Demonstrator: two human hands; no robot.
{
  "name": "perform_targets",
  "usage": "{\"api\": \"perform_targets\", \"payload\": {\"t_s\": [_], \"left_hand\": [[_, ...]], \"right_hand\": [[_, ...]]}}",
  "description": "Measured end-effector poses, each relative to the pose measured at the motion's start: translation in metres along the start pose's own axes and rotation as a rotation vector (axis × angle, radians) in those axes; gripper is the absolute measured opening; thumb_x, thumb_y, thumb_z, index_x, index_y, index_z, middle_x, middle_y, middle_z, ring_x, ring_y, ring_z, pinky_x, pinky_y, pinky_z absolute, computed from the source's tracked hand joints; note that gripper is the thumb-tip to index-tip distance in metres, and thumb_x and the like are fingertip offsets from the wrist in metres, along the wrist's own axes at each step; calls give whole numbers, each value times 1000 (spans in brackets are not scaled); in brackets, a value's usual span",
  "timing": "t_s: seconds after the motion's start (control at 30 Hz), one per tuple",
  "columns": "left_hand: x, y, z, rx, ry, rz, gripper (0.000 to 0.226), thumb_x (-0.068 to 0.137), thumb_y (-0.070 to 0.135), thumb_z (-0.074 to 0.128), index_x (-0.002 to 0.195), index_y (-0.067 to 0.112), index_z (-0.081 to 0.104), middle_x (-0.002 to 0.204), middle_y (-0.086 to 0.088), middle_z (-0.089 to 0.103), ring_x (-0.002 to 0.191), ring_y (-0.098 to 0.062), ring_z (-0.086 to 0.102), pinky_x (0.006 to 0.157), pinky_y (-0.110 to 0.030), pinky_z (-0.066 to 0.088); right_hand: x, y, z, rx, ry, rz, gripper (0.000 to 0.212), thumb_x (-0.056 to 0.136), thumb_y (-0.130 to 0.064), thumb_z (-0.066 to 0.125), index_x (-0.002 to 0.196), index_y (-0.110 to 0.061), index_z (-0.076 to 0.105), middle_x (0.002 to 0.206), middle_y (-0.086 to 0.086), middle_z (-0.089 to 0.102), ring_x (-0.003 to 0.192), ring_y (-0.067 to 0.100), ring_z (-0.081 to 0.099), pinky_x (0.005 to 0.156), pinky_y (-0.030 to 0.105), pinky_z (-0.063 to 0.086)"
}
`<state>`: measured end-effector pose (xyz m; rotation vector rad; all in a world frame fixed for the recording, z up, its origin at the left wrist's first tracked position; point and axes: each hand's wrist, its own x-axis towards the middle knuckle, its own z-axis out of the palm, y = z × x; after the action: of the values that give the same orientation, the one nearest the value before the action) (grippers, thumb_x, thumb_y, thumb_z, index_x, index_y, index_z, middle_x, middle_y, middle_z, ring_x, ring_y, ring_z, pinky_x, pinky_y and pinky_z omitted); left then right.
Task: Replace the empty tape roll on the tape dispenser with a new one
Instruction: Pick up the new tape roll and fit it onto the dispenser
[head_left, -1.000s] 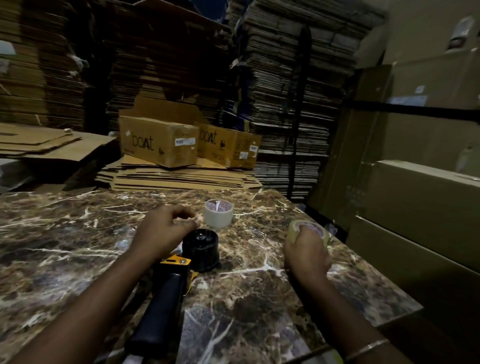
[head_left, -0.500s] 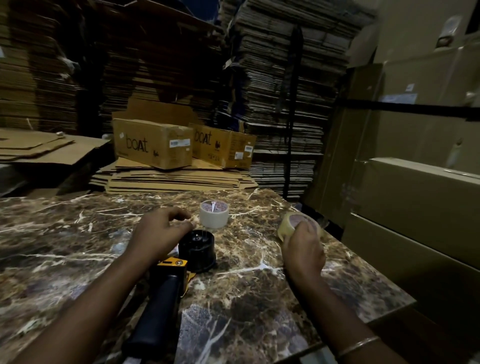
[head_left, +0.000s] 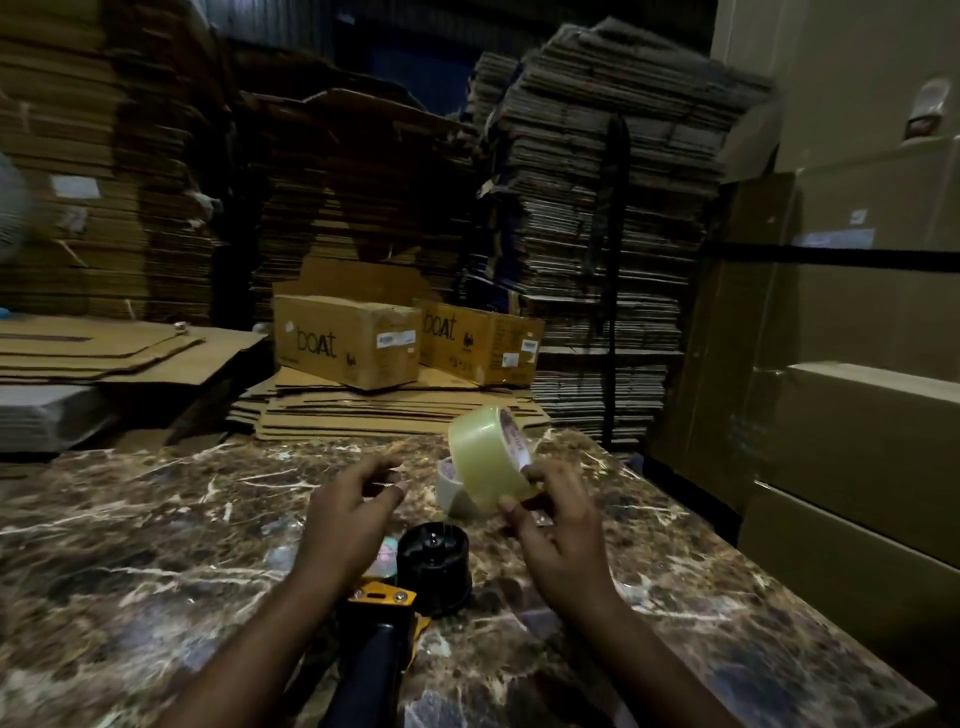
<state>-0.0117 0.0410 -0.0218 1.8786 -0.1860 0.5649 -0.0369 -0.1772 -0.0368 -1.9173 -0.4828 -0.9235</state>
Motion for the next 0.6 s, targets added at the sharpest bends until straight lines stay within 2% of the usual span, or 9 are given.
{"api": "perform_targets", "payload": {"t_s": [0.07, 0.13, 0.23, 0.33, 0.4, 0.47, 0.6], "left_hand": [[1, 0, -1, -88, 12, 3, 24, 91, 14, 66, 111, 27, 69, 98, 5, 71, 91, -1, 65, 72, -24, 51], [2, 1, -3, -187, 21, -2, 19, 90, 20, 67, 109, 25, 70, 102, 5, 72, 96, -5, 66, 76, -25, 52], [3, 5, -5, -272, 61, 13, 17, 94, 24, 61, 107, 21, 71, 104, 7, 72, 99, -7, 66, 80, -30, 52], [3, 8, -7, -374, 95, 9, 32, 89, 43, 49, 107, 27, 69, 104, 7, 72, 100, -10, 66, 74, -31, 46], [6, 5, -8, -467, 86, -18, 45, 88, 47, 42, 114, 22, 68, 108, -1, 73, 103, -17, 67, 76, -33, 46], [7, 4, -9, -503, 72, -26, 47, 89, 47, 39, 117, 21, 67, 110, -5, 73, 105, -20, 67, 77, -33, 46], [7, 7, -11, -527, 54, -26, 45, 89, 48, 39, 112, 24, 68, 110, -5, 73, 106, -21, 67, 78, -34, 47]], "right_hand": [[13, -16, 2, 308, -29, 169, 17, 94, -29, 66, 104, -17, 61, 98, -2, 63, 76, 12, 67, 54, 38, 60], [26, -30, 3, 709, -57, 361, 19, 93, -24, 60, 102, -7, 57, 82, 7, 61, 57, 12, 60, 42, 27, 51], [41, -40, 5, 1097, -55, 609, 23, 100, -27, 47, 107, -7, 55, 73, 4, 58, 41, 9, 46, 32, 18, 36], [47, -38, 8, 1214, -96, 732, 29, 105, -32, 37, 112, -10, 55, 77, 6, 54, 38, 10, 41, 28, 17, 31], [48, -32, 11, 1280, -111, 778, 33, 105, -33, 34, 121, -11, 53, 76, 5, 52, 37, 9, 40, 28, 18, 31], [47, -25, 14, 1360, -111, 838, 35, 105, -34, 34, 129, -15, 50, 75, 4, 51, 37, 9, 40, 28, 18, 32], [42, -20, 17, 1428, -120, 921, 35, 106, -36, 32, 118, -12, 54, 66, 3, 54, 36, 8, 40, 28, 17, 32]]}}
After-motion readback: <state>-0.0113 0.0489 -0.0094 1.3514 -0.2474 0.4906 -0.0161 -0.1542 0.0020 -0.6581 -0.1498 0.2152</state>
